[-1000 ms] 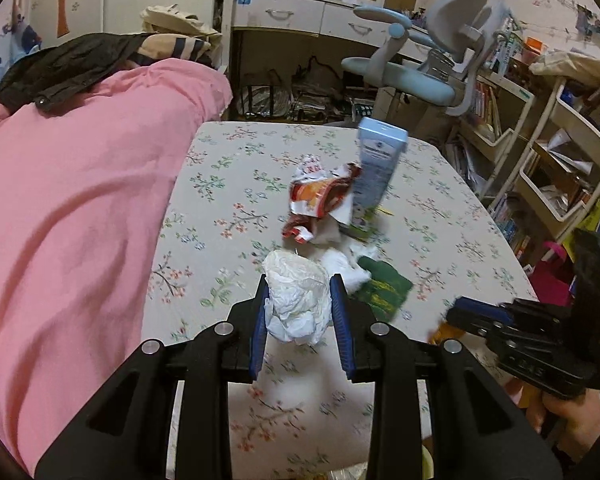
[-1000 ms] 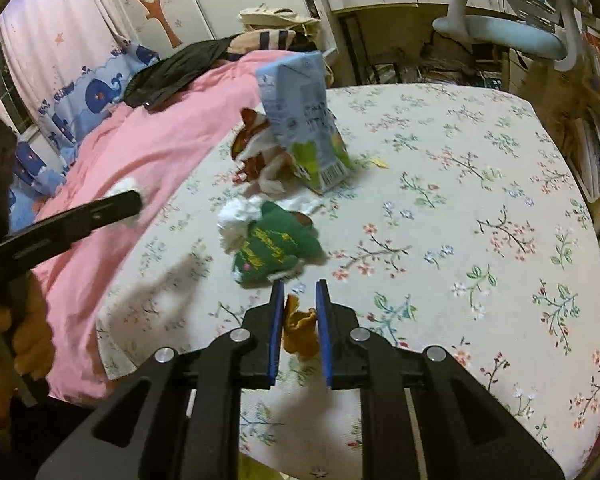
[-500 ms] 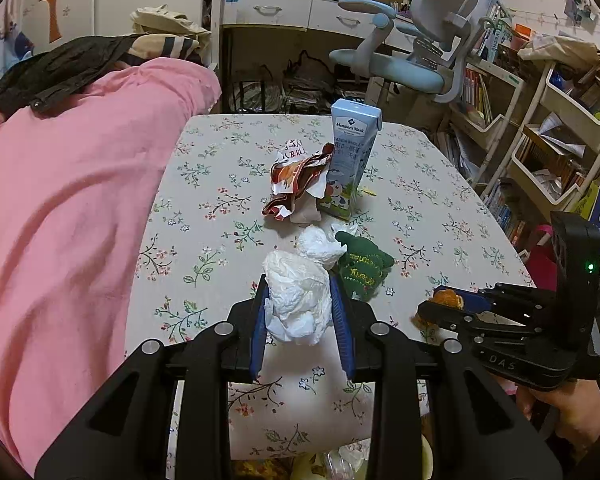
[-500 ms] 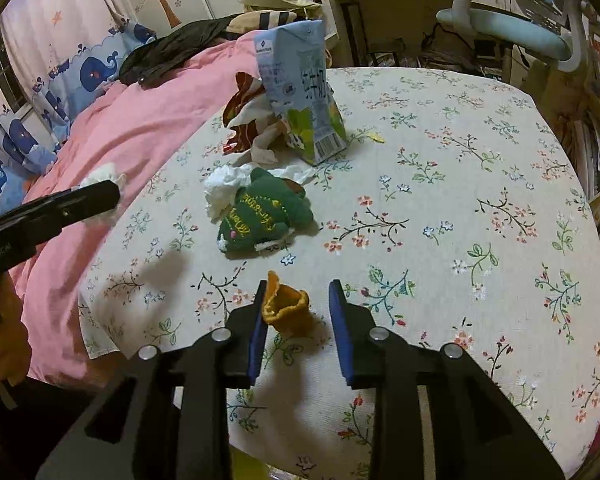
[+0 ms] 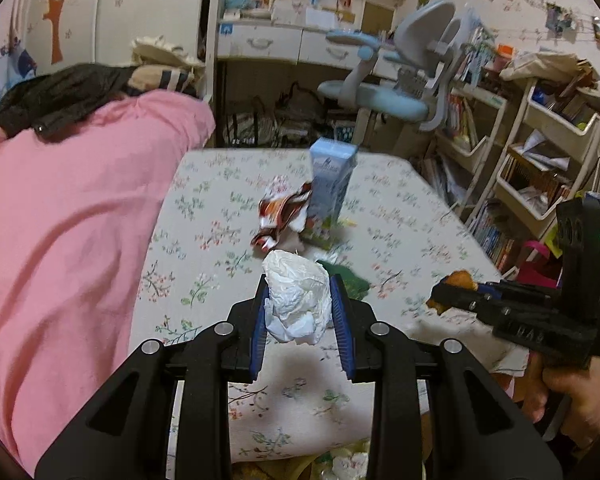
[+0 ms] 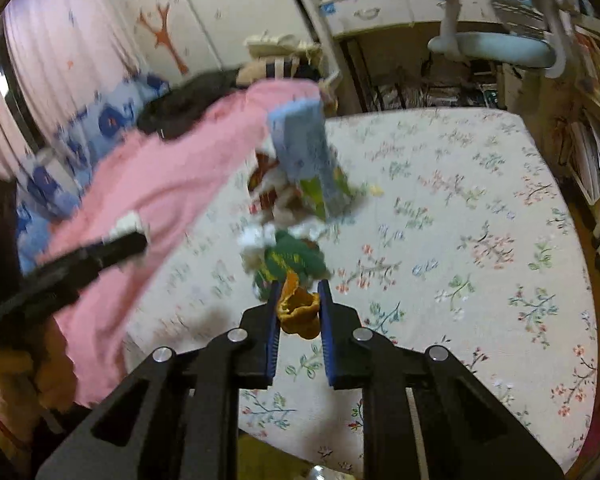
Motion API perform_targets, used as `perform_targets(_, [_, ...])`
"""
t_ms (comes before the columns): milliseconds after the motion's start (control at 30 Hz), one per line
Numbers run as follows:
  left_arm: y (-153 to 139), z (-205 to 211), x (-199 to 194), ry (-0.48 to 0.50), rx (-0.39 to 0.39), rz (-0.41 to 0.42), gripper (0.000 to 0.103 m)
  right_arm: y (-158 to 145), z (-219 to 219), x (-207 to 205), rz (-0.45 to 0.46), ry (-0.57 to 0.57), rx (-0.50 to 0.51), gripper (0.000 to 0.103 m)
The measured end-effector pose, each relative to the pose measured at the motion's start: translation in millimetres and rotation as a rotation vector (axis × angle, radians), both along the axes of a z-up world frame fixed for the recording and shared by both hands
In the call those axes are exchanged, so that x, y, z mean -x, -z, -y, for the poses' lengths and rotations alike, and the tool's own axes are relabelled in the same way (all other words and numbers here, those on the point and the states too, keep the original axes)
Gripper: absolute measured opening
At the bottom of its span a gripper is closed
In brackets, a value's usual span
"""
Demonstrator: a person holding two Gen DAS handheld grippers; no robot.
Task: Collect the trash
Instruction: 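Lift the tissue and orange piece and carry both toward the yellow bin, then open the left tool over the bin while the right releases the orange piece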
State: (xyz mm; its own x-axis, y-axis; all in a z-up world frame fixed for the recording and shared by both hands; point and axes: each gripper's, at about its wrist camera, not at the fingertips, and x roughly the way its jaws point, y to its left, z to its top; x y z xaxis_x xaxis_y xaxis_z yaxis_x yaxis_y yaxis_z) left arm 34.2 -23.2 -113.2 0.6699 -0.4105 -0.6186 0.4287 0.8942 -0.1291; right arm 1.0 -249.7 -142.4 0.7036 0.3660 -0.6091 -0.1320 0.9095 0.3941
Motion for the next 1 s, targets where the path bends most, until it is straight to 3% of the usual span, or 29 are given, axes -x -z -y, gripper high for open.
perform_targets(167, [-14, 2, 22, 0.012, 0.034, 0.044, 0.028, -20, 20, 17, 0.088, 0.032, -0.125, 0.018])
perform_targets(400, [-16, 8, 63, 0.053, 0.031, 0.051, 0.028, -18, 18, 52, 0.086, 0.013, -0.195, 0.018])
perform_targets(600, [-1, 12, 98, 0.081, 0.017, 0.012, 0.028, -5, -6, 83, 0.032, -0.050, -0.194, 0.018])
perform_targets(1000, [43, 11, 145, 0.090, -0.048, -0.122, 0.028, 39, -40, 127, -0.171, -0.120, -0.174, 0.020])
